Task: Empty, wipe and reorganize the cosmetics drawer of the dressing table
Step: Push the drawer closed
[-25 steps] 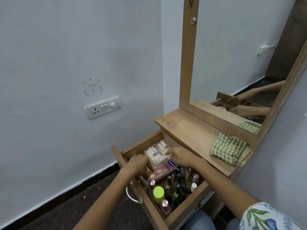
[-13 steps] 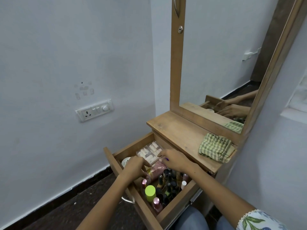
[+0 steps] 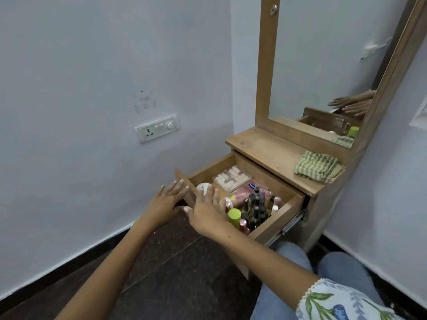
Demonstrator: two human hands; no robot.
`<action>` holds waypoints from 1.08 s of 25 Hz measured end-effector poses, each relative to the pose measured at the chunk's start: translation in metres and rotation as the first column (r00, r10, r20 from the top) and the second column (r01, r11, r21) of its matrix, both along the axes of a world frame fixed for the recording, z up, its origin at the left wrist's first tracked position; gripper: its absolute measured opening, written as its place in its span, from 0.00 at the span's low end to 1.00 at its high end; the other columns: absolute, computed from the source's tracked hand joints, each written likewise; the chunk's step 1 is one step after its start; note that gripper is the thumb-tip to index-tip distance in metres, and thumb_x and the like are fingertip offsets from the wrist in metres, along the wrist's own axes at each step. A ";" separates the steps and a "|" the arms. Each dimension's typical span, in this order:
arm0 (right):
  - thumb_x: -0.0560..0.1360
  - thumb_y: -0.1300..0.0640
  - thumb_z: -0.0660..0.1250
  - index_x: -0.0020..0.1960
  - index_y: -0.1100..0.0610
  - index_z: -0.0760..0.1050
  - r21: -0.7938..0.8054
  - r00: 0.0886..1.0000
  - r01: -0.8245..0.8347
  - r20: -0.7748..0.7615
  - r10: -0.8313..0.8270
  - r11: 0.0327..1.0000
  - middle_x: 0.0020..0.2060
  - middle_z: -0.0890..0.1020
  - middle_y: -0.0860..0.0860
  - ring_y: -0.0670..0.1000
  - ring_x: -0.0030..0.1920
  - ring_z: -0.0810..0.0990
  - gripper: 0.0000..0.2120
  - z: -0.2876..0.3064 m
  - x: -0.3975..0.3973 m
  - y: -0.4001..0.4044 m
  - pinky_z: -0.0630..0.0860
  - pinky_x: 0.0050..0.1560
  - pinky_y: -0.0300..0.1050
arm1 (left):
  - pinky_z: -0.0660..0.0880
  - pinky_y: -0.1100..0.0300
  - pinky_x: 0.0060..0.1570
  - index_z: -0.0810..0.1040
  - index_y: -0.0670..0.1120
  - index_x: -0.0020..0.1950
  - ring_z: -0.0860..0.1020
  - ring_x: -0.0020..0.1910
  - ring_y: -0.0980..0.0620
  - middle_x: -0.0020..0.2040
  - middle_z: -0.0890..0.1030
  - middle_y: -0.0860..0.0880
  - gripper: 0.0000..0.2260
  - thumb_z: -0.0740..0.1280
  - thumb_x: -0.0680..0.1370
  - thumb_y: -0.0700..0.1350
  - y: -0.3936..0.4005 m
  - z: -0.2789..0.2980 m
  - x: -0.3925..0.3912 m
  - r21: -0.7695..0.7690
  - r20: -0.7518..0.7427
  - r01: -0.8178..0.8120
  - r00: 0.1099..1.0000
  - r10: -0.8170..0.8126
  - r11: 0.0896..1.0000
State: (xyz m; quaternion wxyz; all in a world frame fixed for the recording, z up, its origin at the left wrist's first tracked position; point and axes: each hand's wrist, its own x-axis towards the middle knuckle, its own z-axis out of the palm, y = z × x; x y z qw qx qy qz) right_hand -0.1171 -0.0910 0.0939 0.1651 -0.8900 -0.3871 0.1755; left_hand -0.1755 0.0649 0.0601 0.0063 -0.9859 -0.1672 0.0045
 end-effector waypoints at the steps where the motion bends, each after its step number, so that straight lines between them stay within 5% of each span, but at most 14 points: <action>1: 0.82 0.44 0.50 0.78 0.60 0.40 -0.019 1.000 0.015 0.026 -0.015 1.000 0.76 0.36 0.59 0.61 0.75 0.34 0.34 -0.004 -0.019 0.006 0.38 0.74 0.61 | 0.45 0.48 0.74 0.47 0.52 0.78 0.44 0.78 0.49 0.79 0.44 0.49 0.29 0.57 0.81 0.52 0.000 -0.005 -0.012 0.043 -0.067 0.000 0.998 0.003 0.999; 8: 0.81 0.41 0.51 0.76 0.60 0.33 -0.104 0.981 0.170 0.114 -0.158 0.980 0.72 0.27 0.58 0.60 0.71 0.24 0.38 -0.063 -0.070 0.009 0.33 0.69 0.67 | 0.42 0.44 0.74 0.36 0.50 0.77 0.38 0.77 0.45 0.77 0.35 0.47 0.37 0.60 0.79 0.55 -0.010 -0.023 -0.028 0.140 -0.251 0.105 0.966 -0.068 0.985; 14: 0.80 0.37 0.48 0.75 0.60 0.31 -0.028 0.966 0.190 0.185 -0.182 0.981 0.71 0.25 0.55 0.53 0.70 0.22 0.40 -0.085 -0.065 -0.003 0.27 0.67 0.61 | 0.41 0.43 0.73 0.34 0.49 0.76 0.37 0.76 0.45 0.75 0.31 0.47 0.40 0.62 0.78 0.56 -0.015 -0.024 -0.005 0.165 -0.297 0.172 0.948 -0.117 0.971; 23: 0.78 0.33 0.46 0.74 0.56 0.28 0.033 0.929 0.209 0.306 -0.209 0.977 0.71 0.25 0.52 0.52 0.67 0.19 0.41 -0.096 -0.019 -0.020 0.14 0.56 0.57 | 0.41 0.44 0.74 0.28 0.47 0.69 0.32 0.73 0.45 0.71 0.29 0.47 0.38 0.58 0.79 0.58 -0.021 -0.037 0.044 0.068 -0.239 0.177 0.958 -0.156 0.982; 27: 0.77 0.32 0.47 0.75 0.55 0.32 0.075 0.905 0.228 0.352 -0.240 0.971 0.72 0.27 0.52 0.50 0.64 0.16 0.41 -0.105 0.025 -0.027 0.14 0.58 0.57 | 0.40 0.44 0.73 0.31 0.47 0.74 0.33 0.75 0.45 0.72 0.30 0.46 0.37 0.57 0.80 0.57 -0.032 -0.033 0.087 0.067 -0.231 0.204 0.955 -0.184 0.977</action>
